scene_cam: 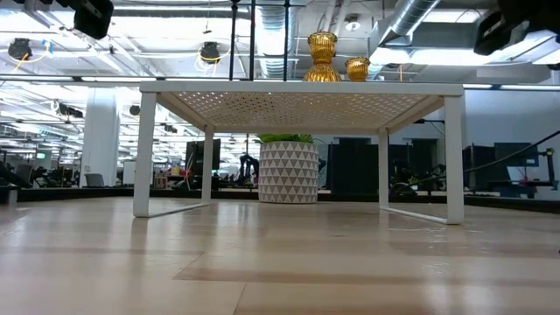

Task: Pick & Place candle stick holders
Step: Return to Home Position

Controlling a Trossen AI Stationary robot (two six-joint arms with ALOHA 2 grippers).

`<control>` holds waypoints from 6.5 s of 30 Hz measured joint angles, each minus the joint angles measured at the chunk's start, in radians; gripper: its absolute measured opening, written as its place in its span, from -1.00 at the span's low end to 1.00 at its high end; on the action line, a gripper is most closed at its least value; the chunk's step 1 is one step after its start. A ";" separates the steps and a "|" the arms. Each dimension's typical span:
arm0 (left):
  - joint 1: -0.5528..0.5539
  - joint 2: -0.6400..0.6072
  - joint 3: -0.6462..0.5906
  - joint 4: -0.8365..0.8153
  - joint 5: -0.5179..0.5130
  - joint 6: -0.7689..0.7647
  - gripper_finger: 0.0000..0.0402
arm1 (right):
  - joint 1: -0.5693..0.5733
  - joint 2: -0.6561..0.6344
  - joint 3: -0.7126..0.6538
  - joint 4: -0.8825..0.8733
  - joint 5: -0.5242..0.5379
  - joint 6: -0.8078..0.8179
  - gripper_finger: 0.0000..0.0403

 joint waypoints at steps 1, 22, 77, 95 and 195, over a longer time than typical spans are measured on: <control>0.000 0.000 0.000 0.000 0.000 0.000 -0.96 | -0.012 0.000 0.000 0.000 -0.014 -0.006 -1.00; 0.000 0.000 0.001 0.000 -0.060 0.000 -0.96 | -0.132 0.000 0.000 -0.072 0.106 0.027 -1.00; -0.001 -0.093 -0.467 0.479 0.080 0.105 -0.96 | -0.137 0.002 0.000 -0.375 0.103 0.061 -1.00; -0.001 -0.093 -0.467 0.479 0.080 0.105 -0.96 | -0.137 0.002 0.000 -0.376 0.103 0.061 -1.00; -0.001 -0.093 -0.466 0.480 0.080 0.106 -0.96 | -0.137 0.002 0.000 -0.375 0.103 0.061 -1.00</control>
